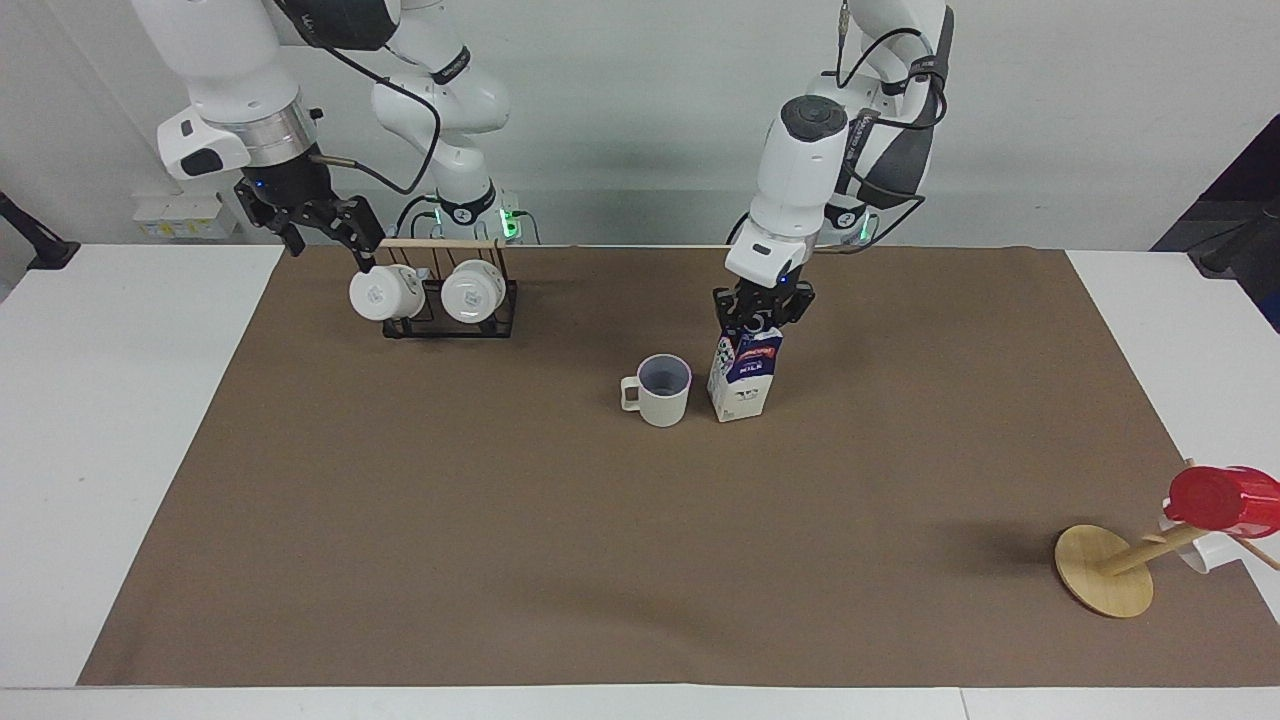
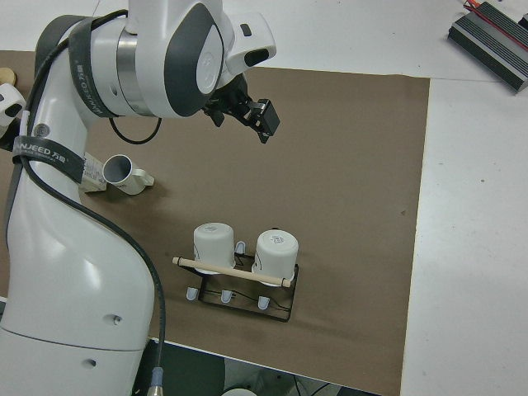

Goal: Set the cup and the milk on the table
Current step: 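Carry the carton beside the mug while the right gripper withdraws, then lower the carton onto the table beside the mug and open the left gripper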

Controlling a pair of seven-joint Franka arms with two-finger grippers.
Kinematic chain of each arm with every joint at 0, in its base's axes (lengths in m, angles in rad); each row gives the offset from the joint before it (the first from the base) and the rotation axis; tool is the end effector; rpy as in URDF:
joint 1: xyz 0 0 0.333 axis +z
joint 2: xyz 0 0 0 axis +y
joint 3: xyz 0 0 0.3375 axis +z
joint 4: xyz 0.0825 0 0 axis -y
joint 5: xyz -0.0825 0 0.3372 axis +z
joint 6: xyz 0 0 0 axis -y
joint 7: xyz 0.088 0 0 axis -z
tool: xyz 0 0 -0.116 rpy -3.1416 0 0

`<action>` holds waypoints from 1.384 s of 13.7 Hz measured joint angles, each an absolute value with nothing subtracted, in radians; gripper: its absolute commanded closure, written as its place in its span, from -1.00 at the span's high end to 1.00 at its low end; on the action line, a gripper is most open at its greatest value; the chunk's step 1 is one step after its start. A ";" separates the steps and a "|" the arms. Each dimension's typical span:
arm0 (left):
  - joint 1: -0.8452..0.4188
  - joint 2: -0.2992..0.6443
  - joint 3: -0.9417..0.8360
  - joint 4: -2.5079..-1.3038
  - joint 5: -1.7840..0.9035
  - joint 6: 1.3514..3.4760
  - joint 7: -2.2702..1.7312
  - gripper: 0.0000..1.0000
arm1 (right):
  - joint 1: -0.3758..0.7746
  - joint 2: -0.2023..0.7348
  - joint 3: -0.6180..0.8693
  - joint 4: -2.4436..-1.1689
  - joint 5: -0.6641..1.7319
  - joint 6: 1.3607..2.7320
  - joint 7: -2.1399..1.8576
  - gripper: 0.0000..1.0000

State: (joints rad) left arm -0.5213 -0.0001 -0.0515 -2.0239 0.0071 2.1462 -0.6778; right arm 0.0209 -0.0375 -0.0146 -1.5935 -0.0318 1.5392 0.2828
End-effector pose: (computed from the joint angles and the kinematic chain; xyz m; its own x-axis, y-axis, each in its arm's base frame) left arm 0.4399 -0.2833 0.4927 0.9896 0.1044 0.0991 0.0975 -0.9927 0.0716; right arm 0.4918 -0.0008 0.6434 0.9618 -0.2738 -0.0074 -0.2734 -0.9613 0.0347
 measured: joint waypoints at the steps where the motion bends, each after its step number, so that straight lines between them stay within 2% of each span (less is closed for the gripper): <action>1: -0.521 0.000 -0.051 -2.024 0.009 2.147 -0.676 0.11 | 0.021 -0.038 -0.015 -1.594 -0.032 1.539 0.283 1.00; 5: -0.522 0.000 -0.052 -2.024 0.012 2.147 -0.643 0.13 | 0.021 -0.038 -0.015 -1.594 -0.032 1.539 0.283 1.00; 7: -0.522 0.000 -0.052 -2.024 0.012 2.147 -0.639 0.23 | 0.021 -0.038 -0.015 -1.594 -0.032 1.539 0.283 1.00; 11: -0.522 0.000 -0.052 -2.024 0.013 2.147 -0.636 0.55 | 0.021 -0.038 -0.015 -1.594 -0.032 1.539 0.283 1.00; 13: -0.522 0.000 -0.052 -2.024 0.013 2.147 -0.635 0.80 | 0.021 -0.038 -0.015 -1.594 -0.032 1.539 0.283 1.00; 14: -0.522 0.000 -0.052 -2.023 0.013 2.147 -0.635 1.00 | 0.021 -0.038 -0.015 -1.594 -0.032 1.539 0.283 1.00; 19: -0.522 -0.015 -0.044 -1.964 0.013 2.123 -0.635 1.00 | 0.021 -0.038 -0.015 -1.594 -0.032 1.539 0.283 1.00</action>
